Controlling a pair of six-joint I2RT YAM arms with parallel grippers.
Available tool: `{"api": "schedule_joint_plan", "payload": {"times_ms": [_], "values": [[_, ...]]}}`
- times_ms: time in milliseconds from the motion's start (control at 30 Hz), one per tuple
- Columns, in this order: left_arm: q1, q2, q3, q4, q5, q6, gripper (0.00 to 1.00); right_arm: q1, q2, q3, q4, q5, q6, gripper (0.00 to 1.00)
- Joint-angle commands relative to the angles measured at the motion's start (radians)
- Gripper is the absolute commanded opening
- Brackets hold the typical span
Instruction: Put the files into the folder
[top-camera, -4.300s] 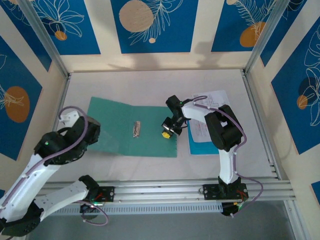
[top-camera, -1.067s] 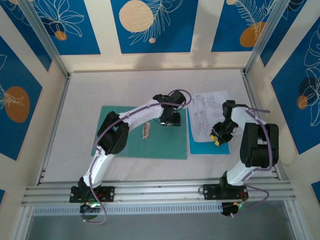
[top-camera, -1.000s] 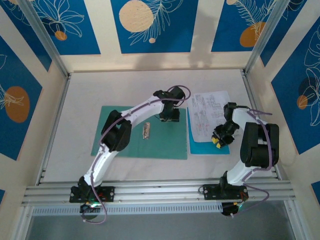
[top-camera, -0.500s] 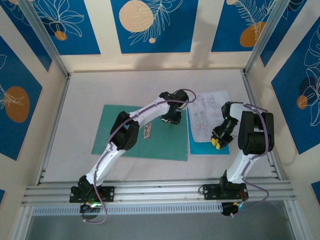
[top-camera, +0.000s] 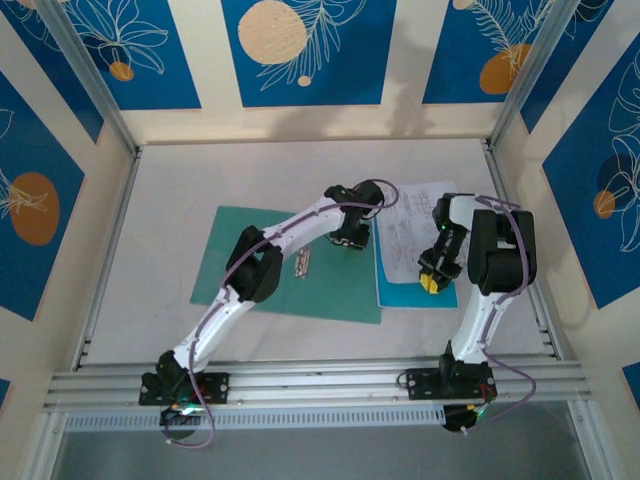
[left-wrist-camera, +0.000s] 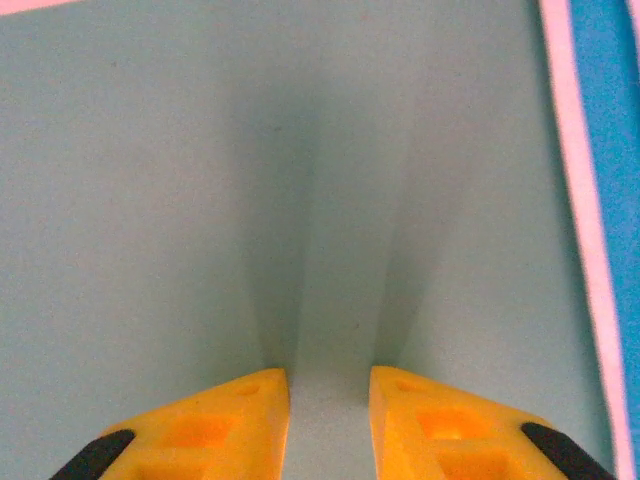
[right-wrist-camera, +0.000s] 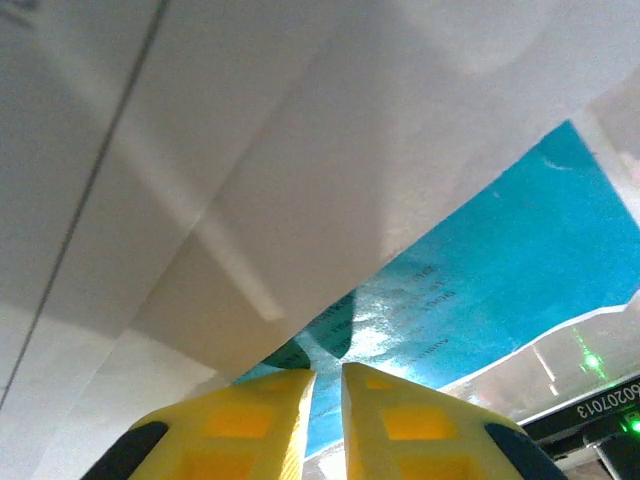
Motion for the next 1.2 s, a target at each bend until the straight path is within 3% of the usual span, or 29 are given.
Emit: {"api": "schedule_joint_plan", "payload": {"times_ms": [0,100,300,433,833,1167], "values": [[0.008,0.081,0.034,0.015,0.079,-0.062,0.27,0.015,0.040,0.023,0.086,0.027,-0.021,0.20],[0.020,0.083,0.057,0.025,0.093,-0.082,0.28,0.023,0.037,0.032,0.088,0.022,-0.036,0.19],[0.030,-0.036,0.045,0.038,0.062,-0.092,0.40,0.031,-0.040,0.033,0.099,0.032,-0.035,0.19],[0.052,-0.185,-0.107,0.055,0.044,-0.127,0.46,0.027,-0.091,0.032,0.098,0.035,-0.029,0.19],[0.065,-0.588,-0.829,0.233,0.153,-0.230,0.41,0.109,-0.073,0.012,0.091,-0.031,0.057,0.20],[0.001,-0.566,-0.959,0.344,0.164,-0.295,0.32,0.203,0.016,0.045,0.066,-0.033,0.052,0.19]]}}
